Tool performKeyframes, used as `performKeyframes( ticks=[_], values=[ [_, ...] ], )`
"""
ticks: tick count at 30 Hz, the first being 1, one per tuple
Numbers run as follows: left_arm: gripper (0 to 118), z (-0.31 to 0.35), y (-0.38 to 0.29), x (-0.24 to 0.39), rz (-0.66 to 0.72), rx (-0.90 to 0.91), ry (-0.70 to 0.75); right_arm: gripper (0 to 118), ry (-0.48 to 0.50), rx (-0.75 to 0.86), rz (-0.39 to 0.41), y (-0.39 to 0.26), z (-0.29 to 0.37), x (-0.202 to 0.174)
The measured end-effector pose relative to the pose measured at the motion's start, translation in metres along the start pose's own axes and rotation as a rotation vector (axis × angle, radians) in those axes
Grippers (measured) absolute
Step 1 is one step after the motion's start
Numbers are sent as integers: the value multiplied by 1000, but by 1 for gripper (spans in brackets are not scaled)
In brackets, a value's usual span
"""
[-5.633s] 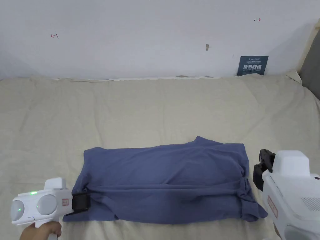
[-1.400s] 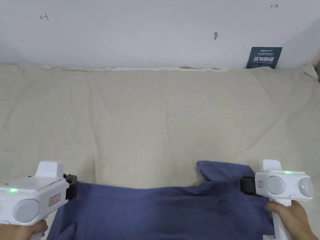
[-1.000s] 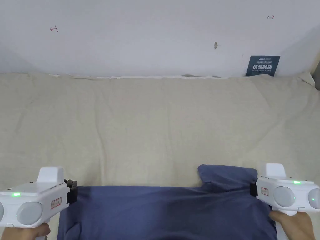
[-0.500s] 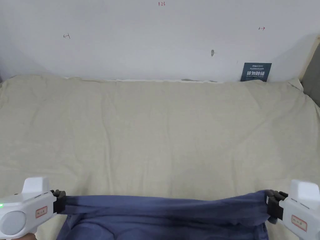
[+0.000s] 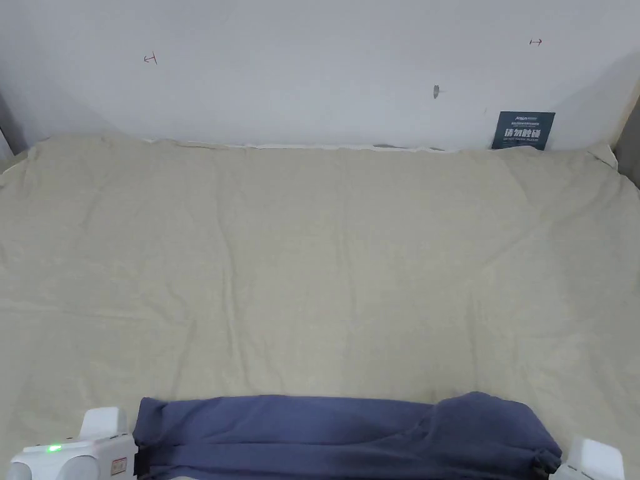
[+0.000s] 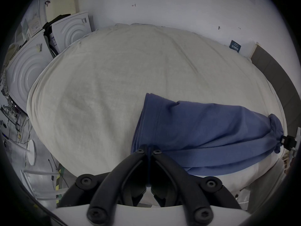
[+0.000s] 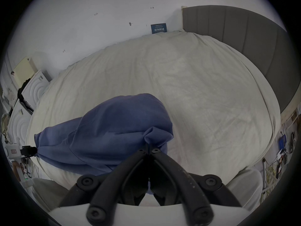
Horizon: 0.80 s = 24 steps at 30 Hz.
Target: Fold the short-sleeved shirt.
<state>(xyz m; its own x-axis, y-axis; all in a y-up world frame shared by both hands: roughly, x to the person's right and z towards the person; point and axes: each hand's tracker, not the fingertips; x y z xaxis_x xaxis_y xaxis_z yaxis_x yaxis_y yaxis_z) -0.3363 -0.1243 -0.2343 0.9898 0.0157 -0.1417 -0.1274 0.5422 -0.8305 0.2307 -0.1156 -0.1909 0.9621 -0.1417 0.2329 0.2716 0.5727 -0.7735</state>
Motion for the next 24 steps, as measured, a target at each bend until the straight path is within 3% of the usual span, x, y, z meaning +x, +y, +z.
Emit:
performKeyframes(
  ticks=[1, 2, 4, 5, 7, 9, 11, 17, 22, 24],
  values=[
    [12, 3, 3, 2, 7, 0, 5, 10, -3, 2, -7, 2, 4, -2],
    [28, 7, 5, 4, 12, 0, 0, 22, -8, 8, -12, 6, 9, -5],
    [75, 23, 13, 6, 36, 44, -62, 45, -36, 53, -15, 16, 33, -21],
    [102, 32, 17, 8, 53, 81, -87, 62, -37, 93, -3, 22, 42, -26],
    [106, 55, 31, 13, 90, 176, -129, 68, -18, 187, 30, 38, 63, -38],
    [113, 82, 45, 21, 101, 292, -172, 91, -5, 274, 61, 53, 83, -48],
    [112, 111, 62, 35, 92, 395, -192, 104, 14, 386, 94, 69, 106, -62],
    [112, 174, 96, 77, -11, 712, -150, 103, 28, 635, 179, 102, 153, -96],
    [111, 188, 99, 103, -56, 897, -93, 104, -33, 757, 250, 106, 173, -121],
    [93, 189, 97, 108, -64, 912, -87, 96, -45, 788, 274, 106, 172, -124]
  ],
)
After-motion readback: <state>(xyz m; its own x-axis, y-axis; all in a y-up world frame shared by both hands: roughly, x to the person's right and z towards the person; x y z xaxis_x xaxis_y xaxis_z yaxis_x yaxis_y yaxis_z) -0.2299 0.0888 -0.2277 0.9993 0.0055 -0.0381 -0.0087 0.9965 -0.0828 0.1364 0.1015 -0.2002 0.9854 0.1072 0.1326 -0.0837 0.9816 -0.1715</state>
